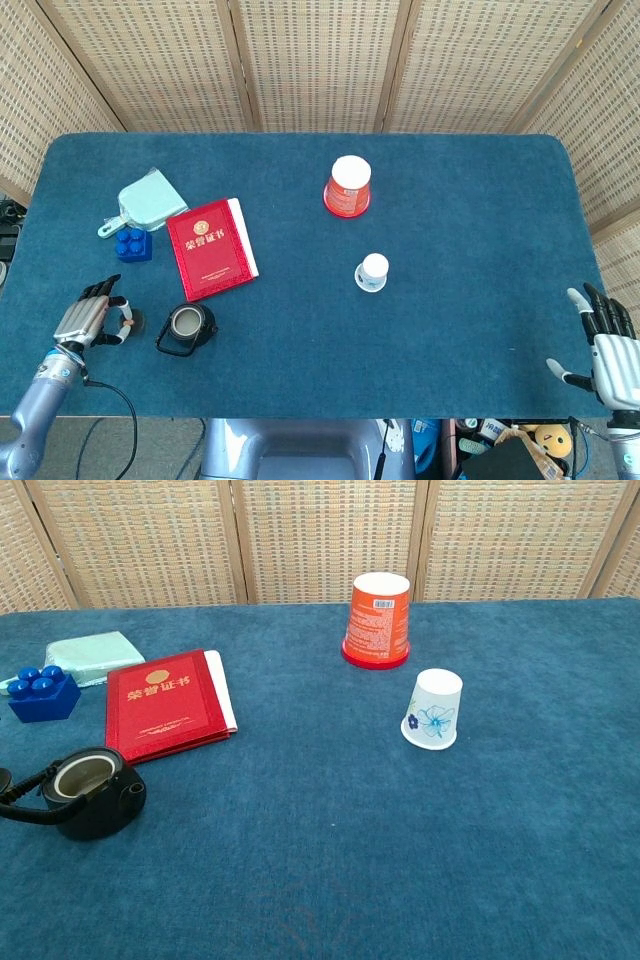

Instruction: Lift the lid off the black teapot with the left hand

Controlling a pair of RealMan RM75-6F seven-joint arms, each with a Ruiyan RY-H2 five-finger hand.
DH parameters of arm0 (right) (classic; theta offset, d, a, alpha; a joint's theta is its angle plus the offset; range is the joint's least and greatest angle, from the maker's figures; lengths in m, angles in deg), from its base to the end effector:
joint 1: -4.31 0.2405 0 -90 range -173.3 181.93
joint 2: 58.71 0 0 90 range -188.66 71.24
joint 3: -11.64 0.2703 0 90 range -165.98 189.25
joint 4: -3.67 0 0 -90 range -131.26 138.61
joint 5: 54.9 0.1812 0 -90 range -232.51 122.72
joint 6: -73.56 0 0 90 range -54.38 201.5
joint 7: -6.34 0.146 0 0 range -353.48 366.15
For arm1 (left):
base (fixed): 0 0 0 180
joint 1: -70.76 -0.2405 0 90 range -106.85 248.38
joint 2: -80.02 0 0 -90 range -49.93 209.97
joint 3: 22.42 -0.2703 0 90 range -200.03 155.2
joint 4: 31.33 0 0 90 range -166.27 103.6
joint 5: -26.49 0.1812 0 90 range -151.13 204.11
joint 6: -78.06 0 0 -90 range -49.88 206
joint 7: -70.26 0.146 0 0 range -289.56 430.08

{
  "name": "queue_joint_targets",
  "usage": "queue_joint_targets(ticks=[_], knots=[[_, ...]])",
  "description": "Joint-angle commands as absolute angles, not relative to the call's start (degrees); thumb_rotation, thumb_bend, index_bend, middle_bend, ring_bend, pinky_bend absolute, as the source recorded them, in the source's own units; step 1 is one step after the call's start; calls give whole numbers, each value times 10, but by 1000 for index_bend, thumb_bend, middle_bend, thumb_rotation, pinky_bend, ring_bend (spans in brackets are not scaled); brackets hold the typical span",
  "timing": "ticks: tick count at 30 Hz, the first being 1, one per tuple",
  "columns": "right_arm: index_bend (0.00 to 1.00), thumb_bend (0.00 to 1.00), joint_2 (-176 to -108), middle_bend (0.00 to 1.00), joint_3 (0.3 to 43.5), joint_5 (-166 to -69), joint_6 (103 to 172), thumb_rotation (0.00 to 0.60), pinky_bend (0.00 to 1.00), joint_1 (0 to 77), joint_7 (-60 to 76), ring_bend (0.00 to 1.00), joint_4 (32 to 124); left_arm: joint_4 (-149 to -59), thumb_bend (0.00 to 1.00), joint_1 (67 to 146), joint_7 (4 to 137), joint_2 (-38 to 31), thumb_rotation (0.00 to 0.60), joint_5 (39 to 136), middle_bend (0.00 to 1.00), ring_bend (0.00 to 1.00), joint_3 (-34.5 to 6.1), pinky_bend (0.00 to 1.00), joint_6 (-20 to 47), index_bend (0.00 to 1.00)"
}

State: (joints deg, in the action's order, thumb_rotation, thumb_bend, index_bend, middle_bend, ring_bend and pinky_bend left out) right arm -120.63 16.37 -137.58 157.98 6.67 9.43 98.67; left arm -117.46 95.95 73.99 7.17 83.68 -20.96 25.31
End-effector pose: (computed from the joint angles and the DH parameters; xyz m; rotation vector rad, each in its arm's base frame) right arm -0.3193 -0.1731 0.2063 1.2780 -0.9820 0.9120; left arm -0.3293 0.2702 0.0936 -1.4936 -1.3631 -0.5763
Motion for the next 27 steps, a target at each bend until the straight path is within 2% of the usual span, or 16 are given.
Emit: queue_joint_targets(ticks=[1,2,5,9,13,14,15,18,27], knots=[[0,0,-1206,0,164,-1375,1579,600,0,67,95,0,987,-1176,352,959,739,73,600,838,0,0,-209,0,257,56],[0,0,-1206,0,164,-1375,1579,600,0,67,94,0,987,-1179,314,958,737,75,600,840,0,0,-209,0,257,5],[0,0,-1206,0,163,-1376,1578,600,0,67,94,0,987,-1187,271,953,728,82,600,852,0,0,-209,0,252,0],[0,0,-1205,0,162,-1380,1581,600,0,66,95,0,988,-1210,271,941,714,102,600,875,0,0,-206,0,227,0],[0,0,-1205,0,162,-1381,1582,600,0,66,94,0,988,-1250,248,913,686,131,600,928,0,0,-196,0,152,0],[0,0,-1205,0,162,-1381,1582,600,0,66,93,0,988,-1265,234,898,674,143,600,956,0,0,-194,0,113,0],[0,0,-1206,0,162,-1381,1583,600,0,66,90,0,987,-1289,226,873,666,160,600,1005,0,0,-190,0,37,0],[0,0,-1208,0,162,-1381,1585,600,0,66,87,0,987,-1302,210,846,673,169,600,1052,0,0,-203,0,-18,0],[0,0,-1209,0,163,-1380,1589,600,0,64,84,0,987,-1313,210,835,711,158,600,1080,0,0,-207,0,-35,0]])
